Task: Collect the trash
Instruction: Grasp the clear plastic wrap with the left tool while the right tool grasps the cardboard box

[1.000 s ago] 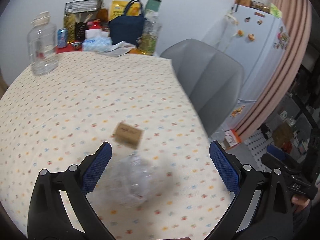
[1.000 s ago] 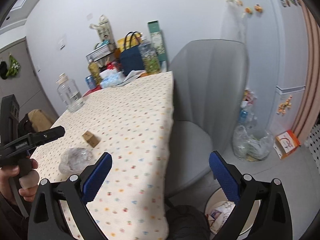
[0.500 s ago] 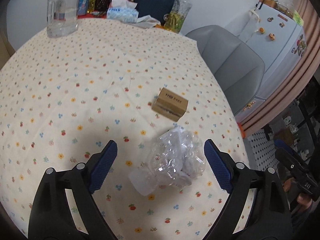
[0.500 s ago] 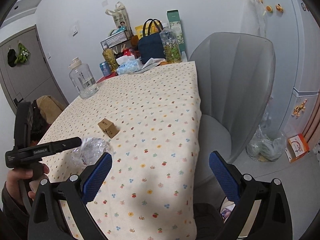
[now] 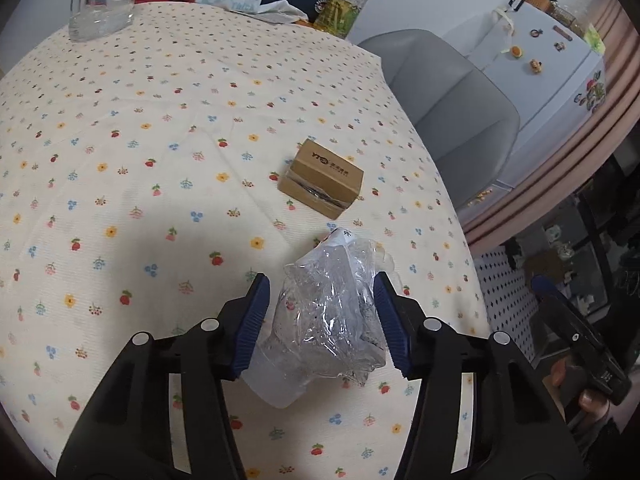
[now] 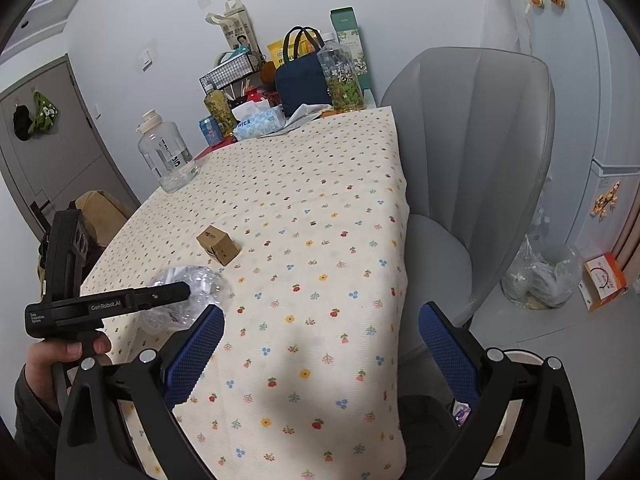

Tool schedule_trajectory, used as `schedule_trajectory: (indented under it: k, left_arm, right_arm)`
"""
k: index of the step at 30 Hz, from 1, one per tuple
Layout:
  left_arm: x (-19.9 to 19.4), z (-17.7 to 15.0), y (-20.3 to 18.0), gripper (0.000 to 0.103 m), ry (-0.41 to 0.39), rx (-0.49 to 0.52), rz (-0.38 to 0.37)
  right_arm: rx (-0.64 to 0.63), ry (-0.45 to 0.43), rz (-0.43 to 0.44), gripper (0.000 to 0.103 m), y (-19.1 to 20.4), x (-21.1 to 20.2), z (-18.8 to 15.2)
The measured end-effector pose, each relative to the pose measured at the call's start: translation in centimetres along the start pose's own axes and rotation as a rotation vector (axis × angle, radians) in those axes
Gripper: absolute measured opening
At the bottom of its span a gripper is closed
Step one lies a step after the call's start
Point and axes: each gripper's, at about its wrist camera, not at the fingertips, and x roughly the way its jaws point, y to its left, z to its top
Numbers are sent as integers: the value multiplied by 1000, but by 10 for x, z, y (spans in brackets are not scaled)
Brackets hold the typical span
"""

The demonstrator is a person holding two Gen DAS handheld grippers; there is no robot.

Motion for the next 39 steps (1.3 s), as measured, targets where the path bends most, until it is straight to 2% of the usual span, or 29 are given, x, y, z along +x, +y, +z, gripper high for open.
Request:
schedule_trajectory:
  k: [2, 8, 16, 28, 34, 39]
  left_arm:
    - [-4, 0, 0, 46, -19, -10, 25]
    - [-25, 3, 14, 44, -86, -51, 33]
    - [-53, 8, 39, 44, -167, -96, 85]
    - [-87, 5, 88, 44, -258, -192, 180]
    - [-100, 0, 114, 44, -285, -252, 214]
    - [-105, -1, 124, 44, -293, -274, 223]
  right_arm:
    - [-6, 1, 7, 95, 3, 2, 1]
    - [-47, 10, 38, 95, 19, 12, 11]
    - [-132, 35, 82, 95, 57, 39, 28]
    - [-263, 153, 108, 86, 118, 101, 44]
    - [-317, 172, 94, 86, 142, 128, 48]
    - [-316, 184, 69, 94, 148, 152, 52]
